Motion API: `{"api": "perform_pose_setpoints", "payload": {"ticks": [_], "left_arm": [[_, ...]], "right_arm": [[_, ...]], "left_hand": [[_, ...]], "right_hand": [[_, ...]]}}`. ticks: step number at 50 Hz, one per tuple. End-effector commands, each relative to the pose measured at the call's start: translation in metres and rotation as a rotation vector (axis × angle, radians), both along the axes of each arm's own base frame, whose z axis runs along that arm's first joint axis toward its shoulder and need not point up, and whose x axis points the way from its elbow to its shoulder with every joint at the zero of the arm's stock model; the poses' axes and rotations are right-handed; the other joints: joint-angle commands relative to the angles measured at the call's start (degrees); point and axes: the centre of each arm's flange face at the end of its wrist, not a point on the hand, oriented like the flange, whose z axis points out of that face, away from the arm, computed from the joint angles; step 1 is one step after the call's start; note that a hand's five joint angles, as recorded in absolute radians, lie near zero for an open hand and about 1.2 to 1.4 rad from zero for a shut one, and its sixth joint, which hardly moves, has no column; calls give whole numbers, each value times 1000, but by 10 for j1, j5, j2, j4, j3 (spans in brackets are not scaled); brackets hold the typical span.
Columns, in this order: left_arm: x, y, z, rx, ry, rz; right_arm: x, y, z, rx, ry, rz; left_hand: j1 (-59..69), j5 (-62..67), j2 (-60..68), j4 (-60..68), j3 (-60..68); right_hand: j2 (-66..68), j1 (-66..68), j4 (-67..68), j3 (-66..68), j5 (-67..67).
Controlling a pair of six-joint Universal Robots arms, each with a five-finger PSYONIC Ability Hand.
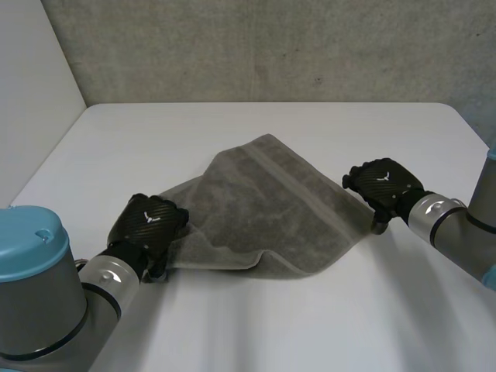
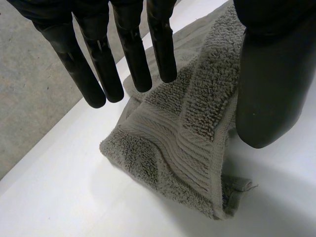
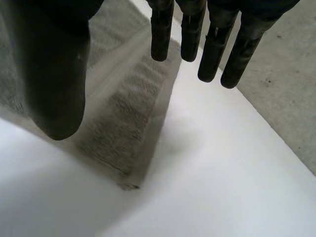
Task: Fold the towel.
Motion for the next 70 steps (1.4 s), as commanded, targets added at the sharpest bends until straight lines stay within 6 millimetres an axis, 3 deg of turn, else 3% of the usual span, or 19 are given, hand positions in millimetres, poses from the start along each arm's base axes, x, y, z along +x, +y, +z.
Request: {"api": "perform_pose_setpoints", "payload": {"ticks": [1, 28, 40, 70], "left_arm": [[1, -1, 0, 0, 0, 4], [2, -3, -1, 1, 2, 9], [2, -4, -1, 1, 3, 9], [2, -4, 0, -1, 5, 9]], "right_arm": [[-5, -20, -15, -34, 126, 82], [2, -29, -47, -19, 151, 152], [3, -38, -48, -58, 146, 140], [7, -46, -50, -73, 144, 135]], "left_hand": [[-37, -140, -39, -38, -40], [-39, -142, -41, -40, -41], [-39, -142, -41, -40, -41], [-39, -142, -41, -40, -41]], "right_hand": [[35, 30, 31, 34, 18], [67, 62, 63, 66, 50], [126, 121, 122, 125, 109], [130, 124, 125, 128, 112]]}}
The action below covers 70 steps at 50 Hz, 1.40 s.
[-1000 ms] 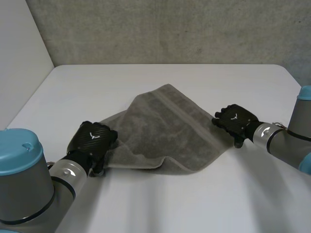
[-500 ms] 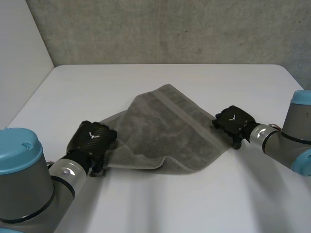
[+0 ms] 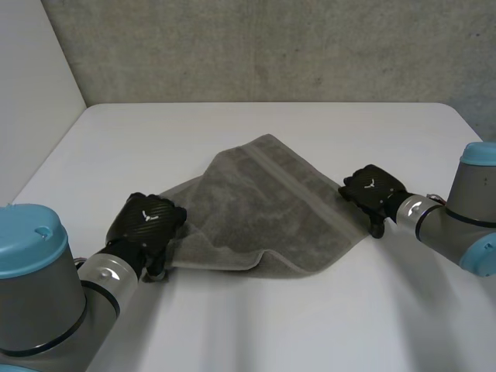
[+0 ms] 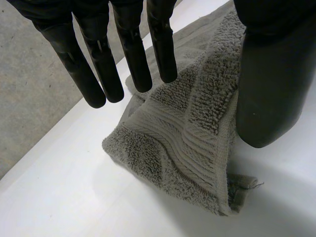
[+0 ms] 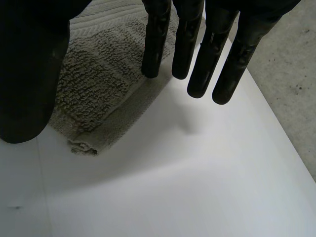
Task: Fold the towel.
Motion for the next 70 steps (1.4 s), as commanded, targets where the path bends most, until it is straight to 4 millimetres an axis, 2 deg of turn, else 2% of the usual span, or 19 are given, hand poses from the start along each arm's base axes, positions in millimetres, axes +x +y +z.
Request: {"api": "perform_pose_setpoints", "payload": {"ticks": [1, 54, 70], "left_arm": [[0, 0, 0, 1, 0, 0], [0, -1, 0, -3, 3, -1], [0, -1, 0, -3, 3, -1]], "right_arm": [[3, 1, 0, -3, 1, 4], [13, -3, 6, -17, -52, -9], [22, 4, 8, -10, -72, 5]], "left_hand": [[-40, -143, -41, -40, -42], [-40, -143, -41, -40, -42], [-40, -143, -41, -40, -42]], "right_hand": [[12, 4, 9, 9, 42], [31, 23, 27, 28, 60], [44, 36, 41, 41, 74]]}}
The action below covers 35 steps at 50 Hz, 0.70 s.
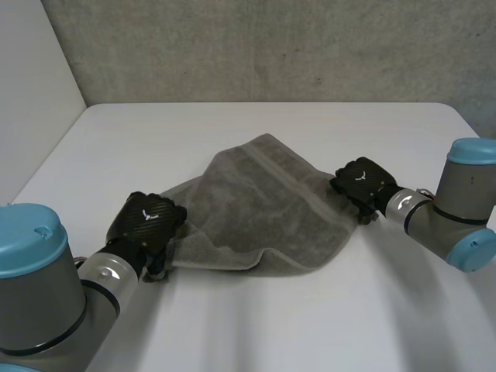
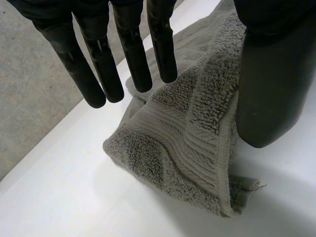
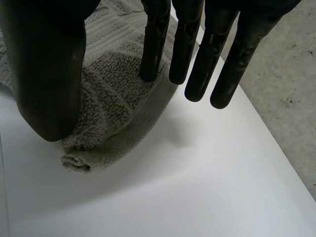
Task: Fold the towel.
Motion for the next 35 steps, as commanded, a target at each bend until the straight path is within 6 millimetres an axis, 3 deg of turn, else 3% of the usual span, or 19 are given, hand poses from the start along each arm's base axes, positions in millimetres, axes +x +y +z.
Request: {"api": "perform_pose_setpoints", "payload": {"ticks": [1, 11, 16, 18, 19, 20, 22, 24, 29, 35], "left_arm": [[0, 0, 0, 1, 0, 0], [0, 0, 0, 1, 0, 0], [0, 0, 0, 1, 0, 0], [0, 0, 0, 1, 0, 0], [0, 0, 0, 1, 0, 0], [0, 0, 0, 1, 0, 0], [0, 0, 0, 1, 0, 0], [0, 0, 0, 1, 0, 0], [1, -3, 1, -12, 5, 9], [1, -4, 2, -20, 7, 12]], "right_arm": [[5, 5, 1, 2, 0, 12], [9, 8, 1, 2, 0, 19], [9, 7, 1, -6, 0, 17], [10, 8, 1, -8, 2, 12], [10, 8, 1, -8, 2, 12], [10, 7, 1, -7, 0, 7], [10, 6, 2, -10, -8, 0], [10, 5, 6, -11, -28, -12], [5, 3, 39, -12, -132, -54], [4, 5, 58, -25, -172, -64]], "left_hand": [[-40, -143, -41, -40, -42], [-40, -143, -41, -40, -42], [-39, -141, -40, -38, -40], [-40, -143, -41, -40, -42], [-40, -143, -41, -40, -42], [-40, -143, -41, -40, -42], [-40, -143, -41, -40, -42], [-40, -143, -41, -40, -42], [-40, -143, -41, -40, -42], [-40, -143, -41, -40, -42]], "right_hand": [[11, 8, 9, 11, 74], [14, 12, 12, 14, 78], [80, 77, 78, 79, 143], [281, 278, 278, 280, 344], [282, 279, 280, 281, 345], [423, 421, 421, 423, 487], [438, 435, 435, 437, 501], [438, 435, 435, 437, 501], [438, 435, 435, 437, 501], [438, 435, 435, 437, 501]]}}
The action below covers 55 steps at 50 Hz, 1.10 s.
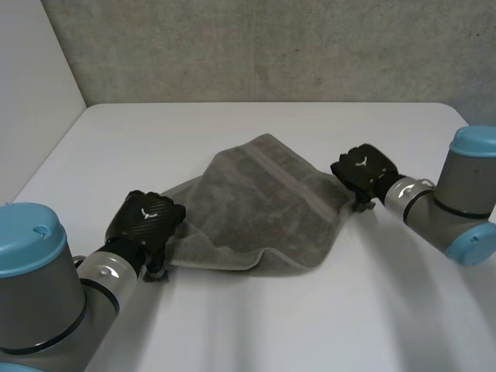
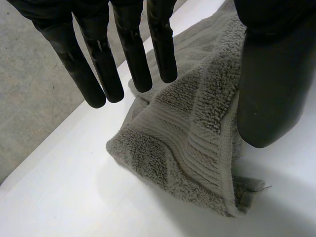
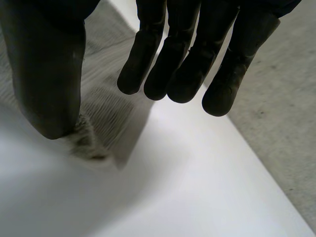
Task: Fold the towel.
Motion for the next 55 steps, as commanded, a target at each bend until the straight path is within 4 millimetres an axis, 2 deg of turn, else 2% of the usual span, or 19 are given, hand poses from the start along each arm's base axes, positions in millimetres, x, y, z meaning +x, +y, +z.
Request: {"api": "perform_pose_setpoints", "payload": {"ticks": [1, 8, 12, 13, 14, 15, 19, 21, 25, 31, 39, 55], "left_arm": [[0, -2, 1, -10, 4, 5], [0, -1, 1, -10, 4, 4], [0, -1, 1, -10, 4, 4], [0, -1, 0, -7, 3, 4], [0, -1, 0, -7, 3, 4], [0, -1, 0, -7, 3, 4], [1, 0, 0, -6, 2, 4], [1, 0, 0, -6, 2, 4], [0, 0, -1, -4, 2, 2], [0, 0, -1, -3, 1, 2], [0, 0, -2, 0, 0, -1], [0, 0, -3, 3, -1, 1]], "right_arm": [[-3, 2, 29, -20, -65, -18], [-1, 5, 28, -17, -59, -8], [1, 8, 21, 5, -49, 2], [-1, 6, 16, 18, -44, -4], [-1, 6, 16, 19, -44, -4], [-2, 6, 11, 26, -36, -9], [-3, 6, 12, 20, -22, -8], [-4, 8, 15, 13, 11, 2], [-4, 15, 12, 28, 76, 31], [-17, 22, 2, 53, 228, 70], [-18, 24, -25, 103, 255, 102], [-12, 16, -29, 43, 222, 98]], "left_hand": [[-40, -143, -41, -40, -42], [-40, -143, -41, -40, -42], [-40, -143, -41, -40, -42], [-40, -143, -41, -40, -42], [-40, -143, -41, -40, -42], [-40, -143, -41, -40, -42], [-40, -143, -41, -40, -42], [-40, -143, -41, -40, -42], [-40, -143, -41, -40, -42], [-40, -143, -41, -40, -42], [-40, -143, -41, -40, -42], [-40, -143, -41, -40, -42]], "right_hand": [[34, 20, 32, 37, 501], [34, 20, 32, 37, 501], [34, 20, 32, 37, 501], [-183, -197, -185, -181, 283], [-185, -199, -187, -183, 281], [-430, -444, -432, -428, 36], [-473, -487, -475, -471, -7], [-572, -586, -574, -569, -105], [-653, -667, -655, -650, -186], [-631, -645, -633, -629, -165], [-562, -576, -564, -560, -96], [-434, -448, -436, -432, 32]]}}
